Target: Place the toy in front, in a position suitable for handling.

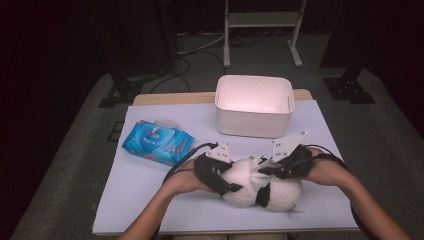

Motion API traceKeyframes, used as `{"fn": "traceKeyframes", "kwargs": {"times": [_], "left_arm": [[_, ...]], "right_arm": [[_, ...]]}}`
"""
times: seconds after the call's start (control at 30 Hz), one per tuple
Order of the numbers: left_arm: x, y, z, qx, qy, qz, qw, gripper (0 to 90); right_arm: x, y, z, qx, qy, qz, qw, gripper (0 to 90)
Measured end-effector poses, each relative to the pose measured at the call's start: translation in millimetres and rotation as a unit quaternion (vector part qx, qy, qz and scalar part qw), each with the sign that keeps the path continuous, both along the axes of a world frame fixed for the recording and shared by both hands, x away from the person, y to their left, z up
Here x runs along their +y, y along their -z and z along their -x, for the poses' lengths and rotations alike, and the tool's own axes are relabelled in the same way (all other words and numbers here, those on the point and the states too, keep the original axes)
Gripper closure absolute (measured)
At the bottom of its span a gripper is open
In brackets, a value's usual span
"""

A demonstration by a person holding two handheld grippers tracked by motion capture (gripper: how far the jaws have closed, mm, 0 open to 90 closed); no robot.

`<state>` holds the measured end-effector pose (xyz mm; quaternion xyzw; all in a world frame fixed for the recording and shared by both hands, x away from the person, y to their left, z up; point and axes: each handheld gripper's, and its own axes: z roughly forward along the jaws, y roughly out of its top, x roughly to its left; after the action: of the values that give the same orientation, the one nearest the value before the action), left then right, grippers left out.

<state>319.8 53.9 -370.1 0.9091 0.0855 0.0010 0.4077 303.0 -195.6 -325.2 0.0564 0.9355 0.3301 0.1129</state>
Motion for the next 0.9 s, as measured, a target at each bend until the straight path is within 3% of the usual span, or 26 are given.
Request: {"fn": "traceKeyframes", "kwargs": {"times": [0.17, 0.3, 0.53, 0.67, 0.73, 0.9], "left_arm": [[2.4, -1.5, -0.2, 0.002, -0.003, 0.011, 0.9999, 17.1], [2.1, -1.9, -0.9, 0.001, -0.005, 0.008, 1.0, 13.7], [3.0, -0.8, -4.0, 0.015, -0.002, 0.015, 0.9998, 9.9], [1.2, 1.7, -7.0, 0.029, 0.002, 0.014, 0.9995, 6.5], [-0.1, 5.3, -9.1, 0.047, 0.004, 0.019, 0.9987, 4.9], [-2.0, 11.3, -11.7, 0.06, 0.011, 0.023, 0.9979, 3.3]], "right_arm": [[-9.5, -1.6, 3.9, -0.001, 0.007, -0.006, 1.0, 77.0], [-14.7, -3.2, 6.1, -0.002, 0.009, -0.01, 0.9999, 77.0], [-26.6, -1.9, 9.6, 0.002, 0.015, -0.023, 0.9996, 77.1], [-31.3, -0.4, 11.5, 0.005, 0.016, -0.029, 0.9994, 77.1], [-34.2, 0.6, 12.5, 0.009, 0.016, -0.032, 0.9993, 77.1], [-36.6, 1.5, 13.4, 0.009, 0.016, -0.035, 0.9992, 77.1]]}}
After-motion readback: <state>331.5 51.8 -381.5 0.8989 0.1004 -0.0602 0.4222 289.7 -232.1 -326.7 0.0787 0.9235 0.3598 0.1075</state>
